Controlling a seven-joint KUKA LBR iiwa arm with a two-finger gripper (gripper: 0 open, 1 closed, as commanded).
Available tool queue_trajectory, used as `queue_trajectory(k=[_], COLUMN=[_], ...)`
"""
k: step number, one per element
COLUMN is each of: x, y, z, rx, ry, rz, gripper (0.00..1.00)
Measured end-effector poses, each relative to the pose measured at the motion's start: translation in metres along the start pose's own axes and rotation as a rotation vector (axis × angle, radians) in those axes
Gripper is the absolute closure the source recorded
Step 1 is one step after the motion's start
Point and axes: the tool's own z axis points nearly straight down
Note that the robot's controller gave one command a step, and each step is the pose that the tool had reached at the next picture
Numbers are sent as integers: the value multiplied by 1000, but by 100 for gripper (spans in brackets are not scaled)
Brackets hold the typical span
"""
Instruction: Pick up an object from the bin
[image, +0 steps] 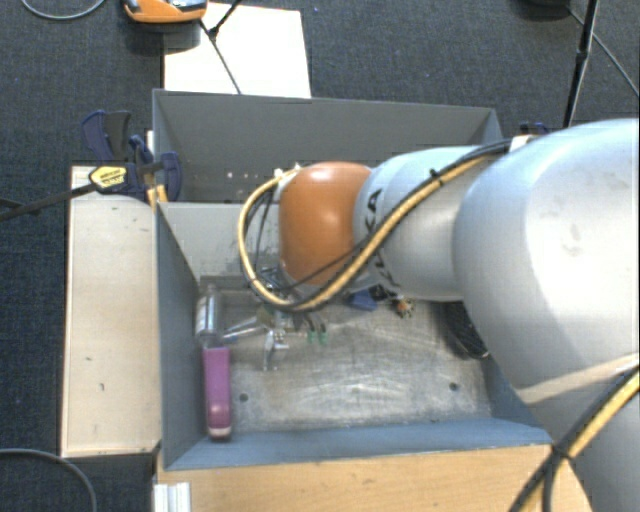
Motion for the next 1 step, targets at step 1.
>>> queue_trajectory(k=[1], x=[-2], y=[1], z=[-2], rx=[-1], ry=[1], rz=[5], gripper=[0])
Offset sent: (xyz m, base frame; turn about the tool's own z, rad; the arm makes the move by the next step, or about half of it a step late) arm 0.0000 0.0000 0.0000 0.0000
